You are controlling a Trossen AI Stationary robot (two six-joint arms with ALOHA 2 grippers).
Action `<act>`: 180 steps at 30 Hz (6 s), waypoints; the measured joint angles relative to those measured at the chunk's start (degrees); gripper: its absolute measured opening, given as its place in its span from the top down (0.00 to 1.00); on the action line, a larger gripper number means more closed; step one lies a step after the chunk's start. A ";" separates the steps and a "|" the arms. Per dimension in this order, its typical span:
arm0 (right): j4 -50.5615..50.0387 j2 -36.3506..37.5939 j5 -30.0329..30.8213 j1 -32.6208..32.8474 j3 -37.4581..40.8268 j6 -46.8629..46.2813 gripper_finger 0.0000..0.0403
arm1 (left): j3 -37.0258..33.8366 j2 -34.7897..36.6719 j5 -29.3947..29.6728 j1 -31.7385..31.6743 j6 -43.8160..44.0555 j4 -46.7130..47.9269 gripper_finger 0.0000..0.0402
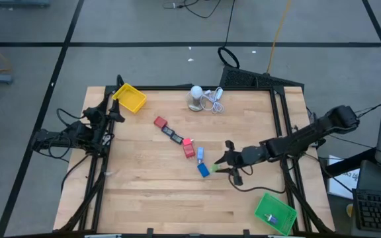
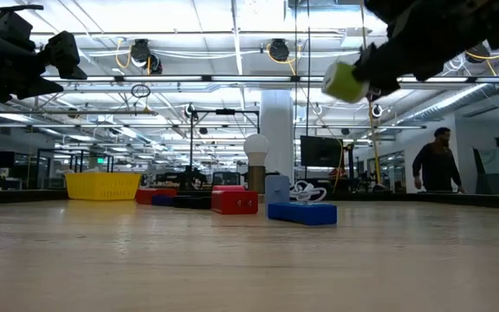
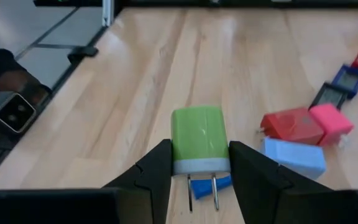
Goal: Pick & Place Office items
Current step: Put the light green charger adapter into the green bin
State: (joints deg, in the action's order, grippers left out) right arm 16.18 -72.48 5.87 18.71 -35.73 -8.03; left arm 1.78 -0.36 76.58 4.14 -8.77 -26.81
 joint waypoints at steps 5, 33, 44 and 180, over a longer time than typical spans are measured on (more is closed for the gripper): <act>-2.28 3.96 0.04 0.16 0.00 1.33 0.68 | 0.00 -0.01 0.00 0.02 0.00 -0.02 0.27; -10.19 19.13 0.04 0.29 0.00 -6.36 0.68 | 0.00 -0.02 0.00 0.02 0.00 0.00 0.27; -15.96 24.44 0.13 0.06 0.00 -4.77 0.68 | 0.00 -0.01 0.00 0.00 0.01 0.00 0.27; -51.21 2.81 -22.18 31.15 -7.50 -107.61 0.64 | 0.00 0.00 0.00 0.00 0.00 -0.01 0.27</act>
State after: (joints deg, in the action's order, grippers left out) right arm -35.03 -69.67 -16.32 49.87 -43.22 -115.63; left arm 1.78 -0.37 76.58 4.15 -8.77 -26.82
